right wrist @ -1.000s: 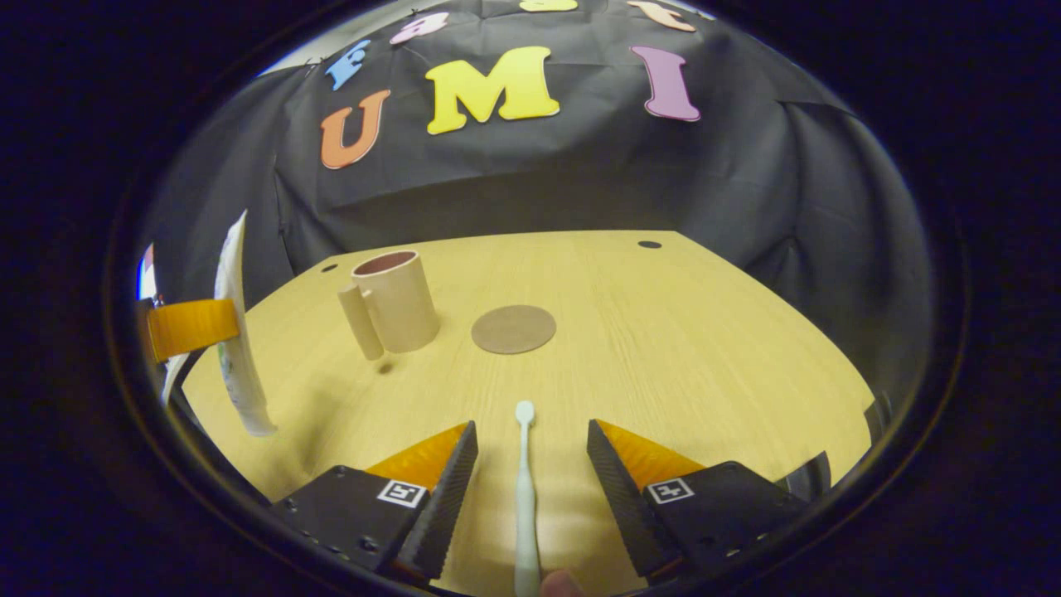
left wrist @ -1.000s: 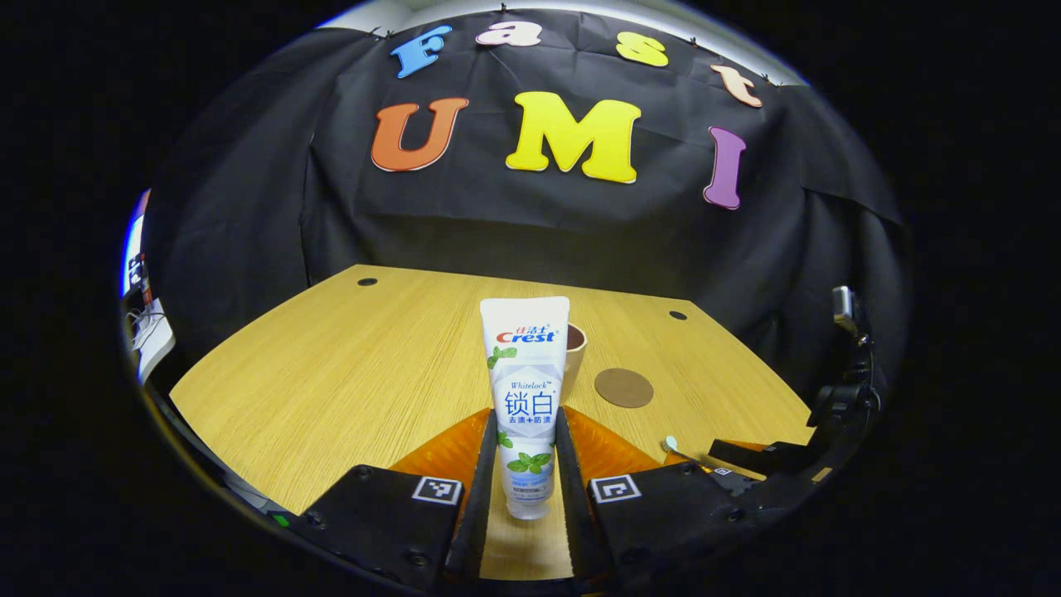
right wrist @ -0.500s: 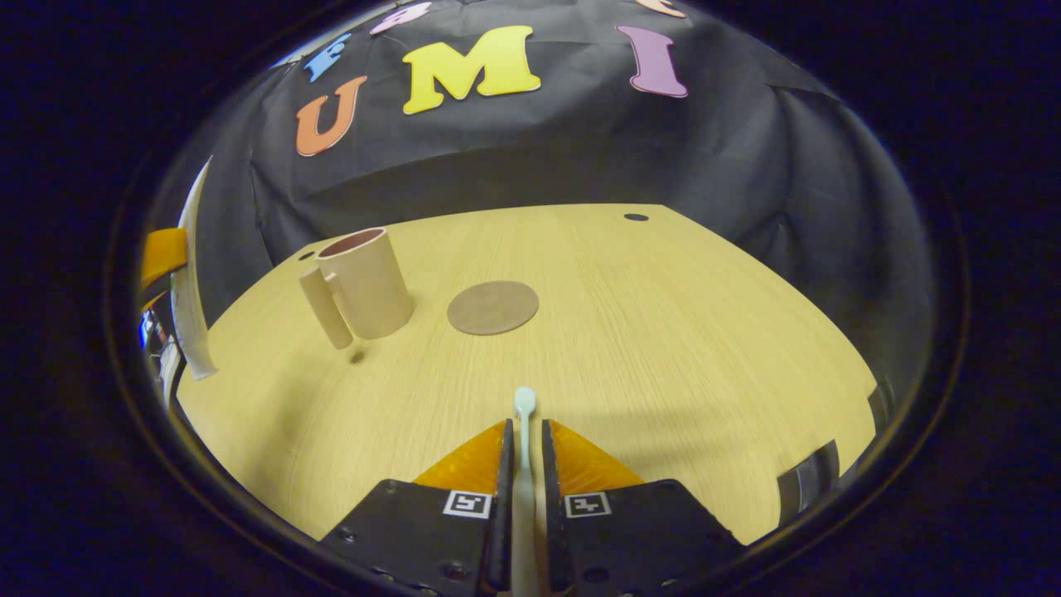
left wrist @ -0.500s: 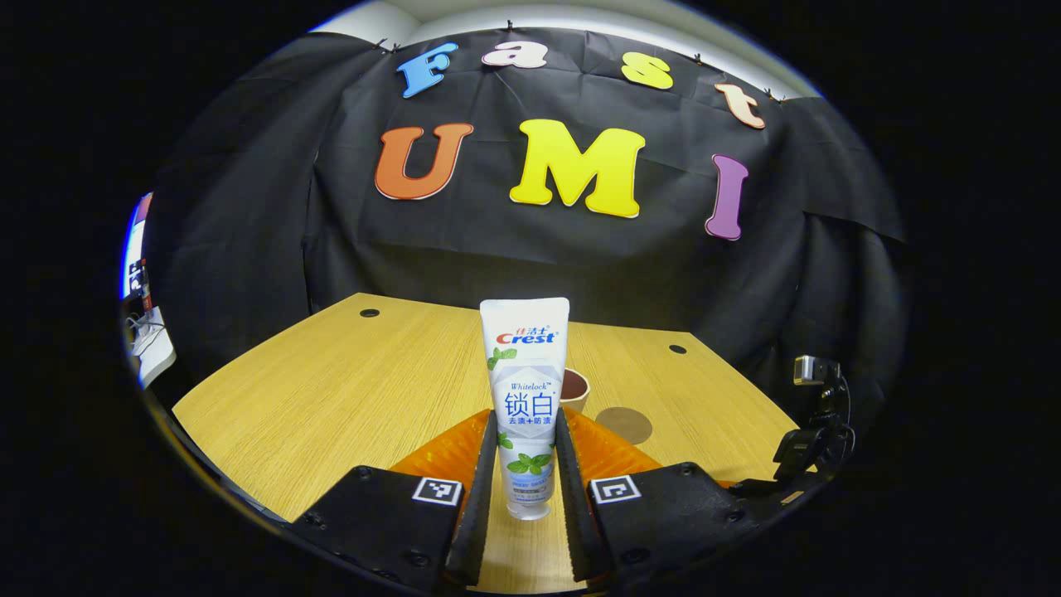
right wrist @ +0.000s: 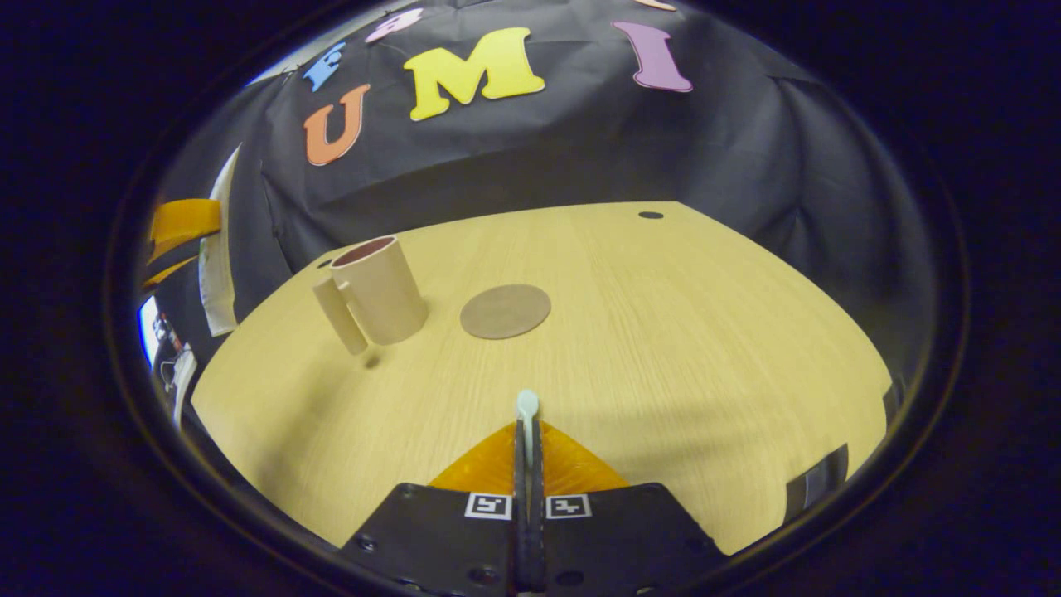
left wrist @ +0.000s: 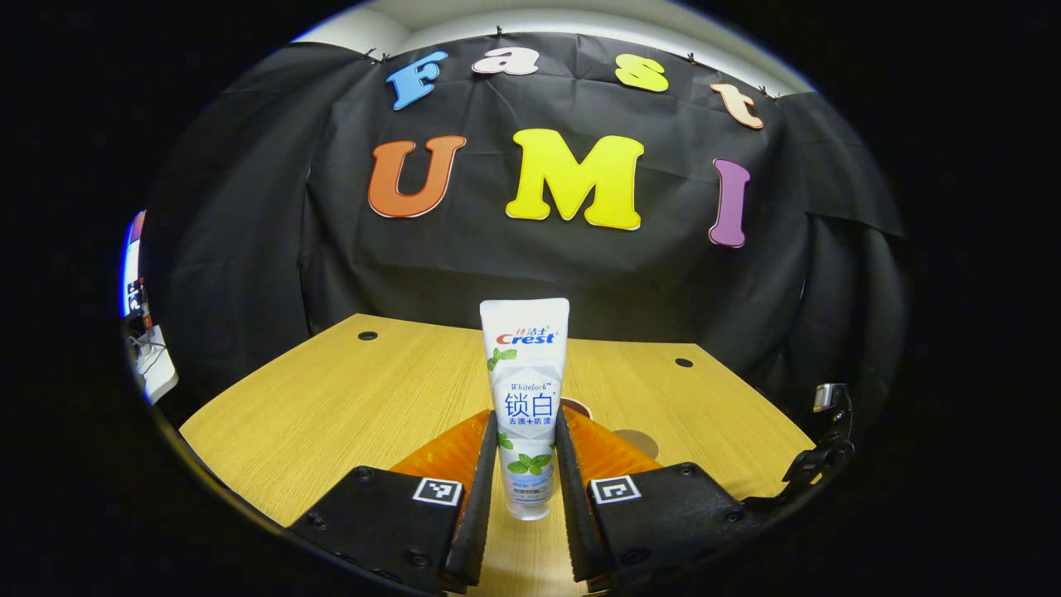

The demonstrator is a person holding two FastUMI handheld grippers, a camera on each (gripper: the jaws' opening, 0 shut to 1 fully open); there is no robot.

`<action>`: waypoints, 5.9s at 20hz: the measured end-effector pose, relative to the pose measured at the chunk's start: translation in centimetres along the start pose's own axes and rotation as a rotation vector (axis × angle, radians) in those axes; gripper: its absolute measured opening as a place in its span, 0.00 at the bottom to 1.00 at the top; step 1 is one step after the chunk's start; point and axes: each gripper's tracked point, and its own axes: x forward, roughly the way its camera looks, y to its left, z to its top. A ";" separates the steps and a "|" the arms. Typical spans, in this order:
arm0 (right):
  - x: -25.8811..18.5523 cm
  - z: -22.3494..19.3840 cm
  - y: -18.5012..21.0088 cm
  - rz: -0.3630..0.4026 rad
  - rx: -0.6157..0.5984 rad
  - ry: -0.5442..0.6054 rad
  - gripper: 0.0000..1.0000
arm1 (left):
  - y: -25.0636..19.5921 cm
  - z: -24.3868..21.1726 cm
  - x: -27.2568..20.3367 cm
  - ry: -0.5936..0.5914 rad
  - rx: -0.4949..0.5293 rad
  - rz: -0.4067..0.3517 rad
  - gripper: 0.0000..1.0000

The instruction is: Put the toothbrush and toothpaste on the desktop into the cup, then pick up the cup and place it on the coaster on the desktop.

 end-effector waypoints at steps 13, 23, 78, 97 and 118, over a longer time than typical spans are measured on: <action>-2.5 2.6 -0.3 0.120 0.096 -0.052 0.00 | -2.8 2.8 6.2 -0.057 -0.005 -0.076 0.42; -3.7 4.5 -0.8 0.147 0.097 -0.090 0.00 | -2.8 3.6 11.5 -0.089 -0.001 -0.069 0.42; -3.1 26.1 16.4 0.335 -0.287 -0.526 0.00 | 10.6 -2.6 0.6 -0.052 0.015 0.118 0.99; 0.7 22.5 22.5 0.469 -0.312 -0.430 0.10 | 11.2 -3.2 0.4 -0.035 -0.003 0.140 0.98; -11.6 23.7 2.3 0.246 -0.151 -0.616 0.96 | 6.2 10.0 -0.1 -0.107 0.218 0.081 0.98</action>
